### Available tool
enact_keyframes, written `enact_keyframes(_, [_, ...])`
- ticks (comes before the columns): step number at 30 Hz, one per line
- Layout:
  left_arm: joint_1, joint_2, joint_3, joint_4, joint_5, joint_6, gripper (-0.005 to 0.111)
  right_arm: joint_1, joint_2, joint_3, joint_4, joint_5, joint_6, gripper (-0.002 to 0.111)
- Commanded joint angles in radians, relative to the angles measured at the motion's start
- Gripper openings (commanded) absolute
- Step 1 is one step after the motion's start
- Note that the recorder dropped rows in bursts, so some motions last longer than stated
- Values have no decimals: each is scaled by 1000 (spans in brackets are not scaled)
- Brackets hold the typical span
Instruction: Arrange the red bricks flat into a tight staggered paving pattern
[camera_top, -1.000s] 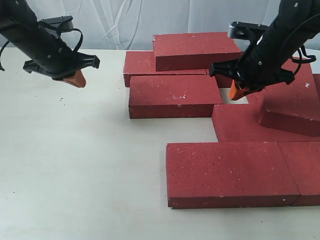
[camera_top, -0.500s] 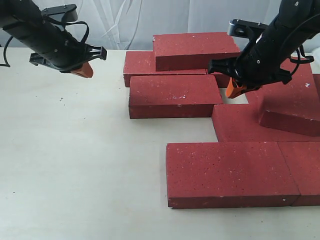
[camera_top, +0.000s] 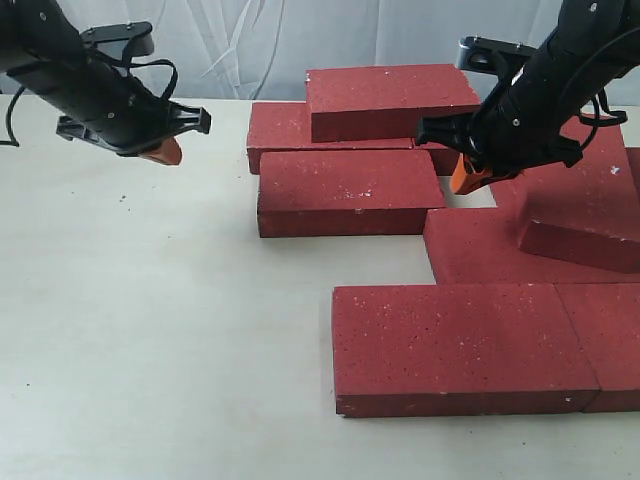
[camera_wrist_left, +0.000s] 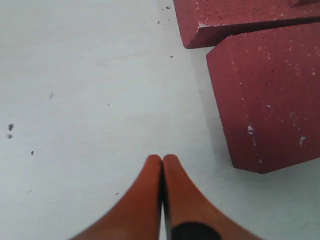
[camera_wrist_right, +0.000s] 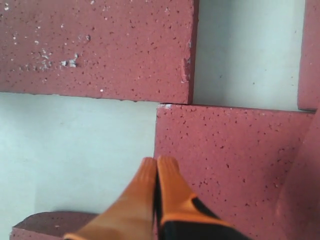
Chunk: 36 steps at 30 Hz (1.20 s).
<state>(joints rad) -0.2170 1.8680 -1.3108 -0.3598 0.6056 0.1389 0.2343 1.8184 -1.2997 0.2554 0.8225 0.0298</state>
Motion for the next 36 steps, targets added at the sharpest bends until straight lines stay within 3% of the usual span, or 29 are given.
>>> enact_keyframes(1, [-4,-4,45,9,-98,-2,0,-3,-11,1,-1,-9,-6,-1])
enact_keyframes(15, [-6,230,5,-261,-133,-4,0,-3,-11,1,-1,-23,-6,-1])
enact_keyframes(36, [-170,331,-153,-309,-184,-4,0,-3,-11,70,-3,-93,-9,-1])
